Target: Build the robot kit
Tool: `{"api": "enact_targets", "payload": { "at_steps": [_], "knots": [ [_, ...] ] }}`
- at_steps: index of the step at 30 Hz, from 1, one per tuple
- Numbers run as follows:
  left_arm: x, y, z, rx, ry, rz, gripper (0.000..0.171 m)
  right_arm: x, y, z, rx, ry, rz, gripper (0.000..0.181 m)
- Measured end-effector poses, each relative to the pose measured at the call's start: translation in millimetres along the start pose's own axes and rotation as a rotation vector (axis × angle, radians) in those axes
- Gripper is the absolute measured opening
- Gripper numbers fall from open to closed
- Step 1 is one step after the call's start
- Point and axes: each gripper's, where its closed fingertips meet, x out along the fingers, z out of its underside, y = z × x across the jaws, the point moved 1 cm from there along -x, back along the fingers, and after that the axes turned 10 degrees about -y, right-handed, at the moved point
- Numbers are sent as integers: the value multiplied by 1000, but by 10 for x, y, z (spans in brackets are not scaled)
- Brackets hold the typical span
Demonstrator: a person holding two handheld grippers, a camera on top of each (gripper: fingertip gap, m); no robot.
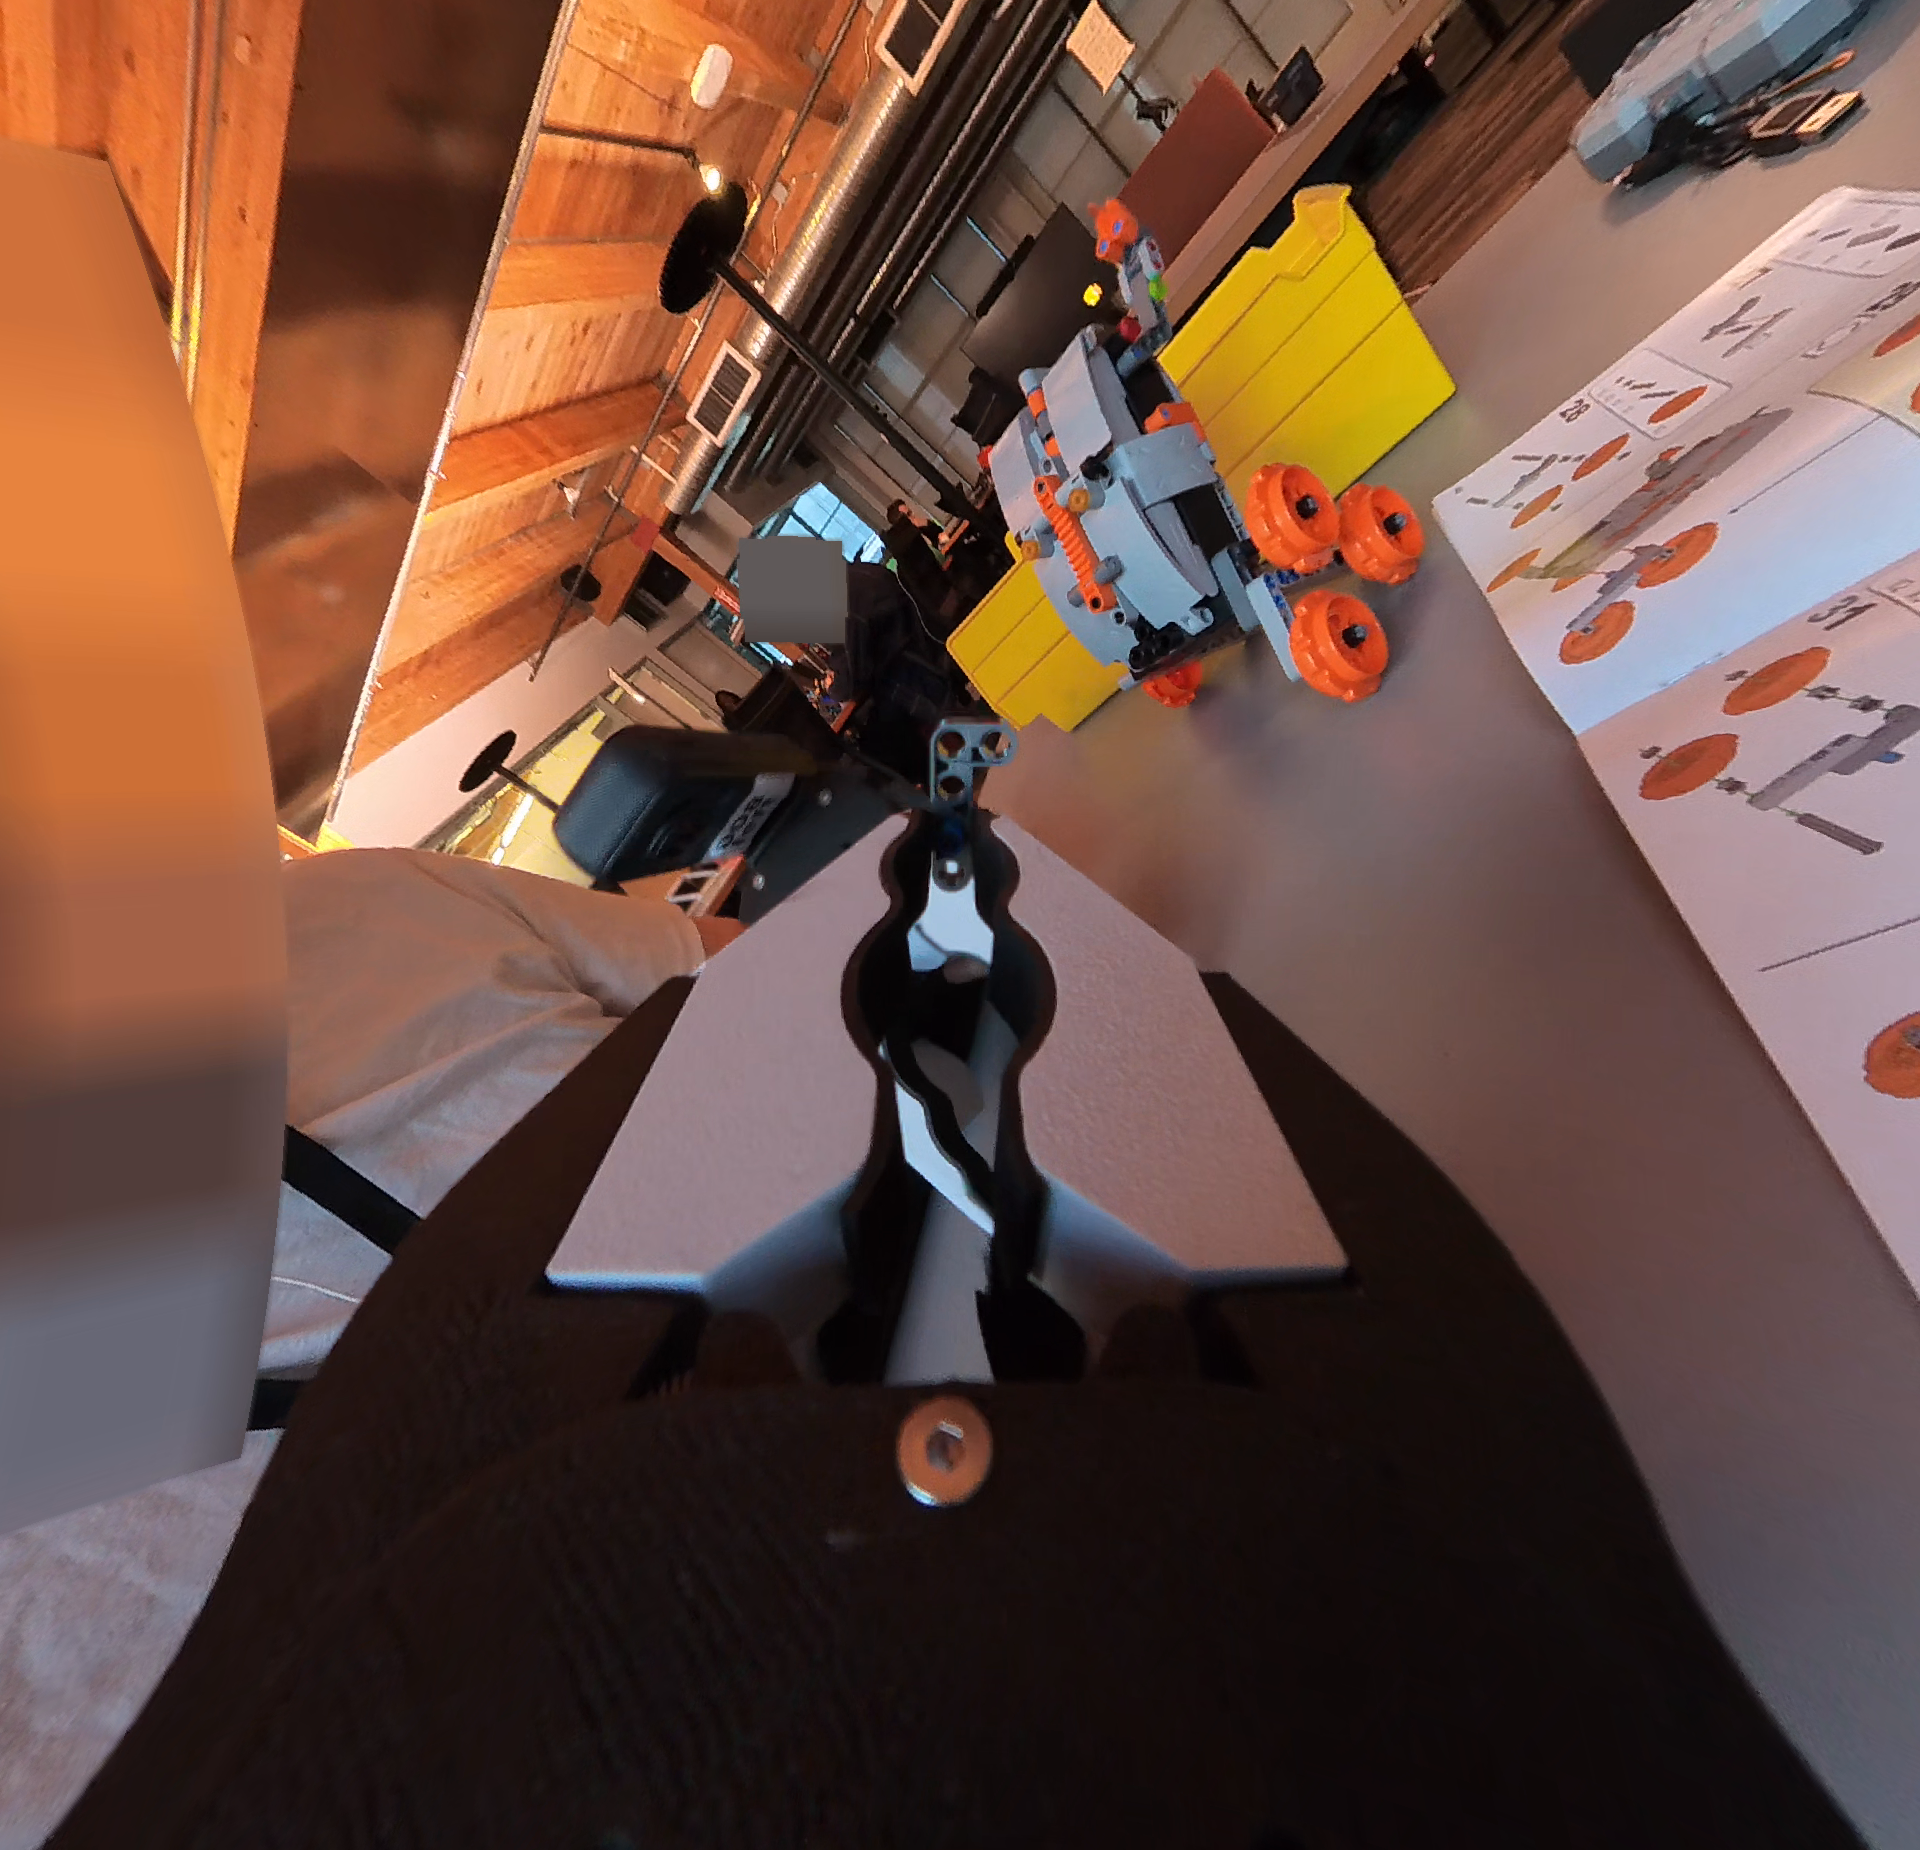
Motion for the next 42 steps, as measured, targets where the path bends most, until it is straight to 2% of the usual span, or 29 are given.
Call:
{"api": "enact_targets", "payload": {
  "at_steps": [5, 8, 12, 14, 17, 19, 22, 26, 29, 35, 42],
  "knots": [
    [-11, 26, 19, 51, 70, 47, 62, -8, -8, -4, -1, 1, 5, 7],
    [-8, 36, 13, 68, 69, 54, 64, -12, -7, -14, -3, 2, 10, 7],
    [-13, 24, 9, 83, 91, 59, 53, -28, 0, -3, 2, -6, 18, 7],
    [-18, 26, 7, 98, 94, 57, 39, -25, 3, 10, -1, -11, 23, 7],
    [-12, 66, -13, 136, 93, 44, 39, -24, -11, 15, 3, -11, 26, 7],
    [-20, 58, -38, 186, 81, -22, 39, -18, 22, 12, 19, -14, 36, 7],
    [-107, -172, -126, 257, 91, -240, 39, 2, 8, 18, 20, -10, 37, 7],
    [-420, -423, -457, 200, 255, -361, 39, 42, -131, -14, -86, -8, 32, 8],
    [-596, -598, -586, 216, 335, -463, 38, -6, -172, -89, -103, 51, 42, 7],
    [-754, -577, -652, 278, 440, -574, 39, -38, -104, -180, -94, 132, 103, 7],
    [-784, -568, -653, 278, 452, -584, 39, 160, -72, -57, -44, 52, 110, 8]
  ]
}}
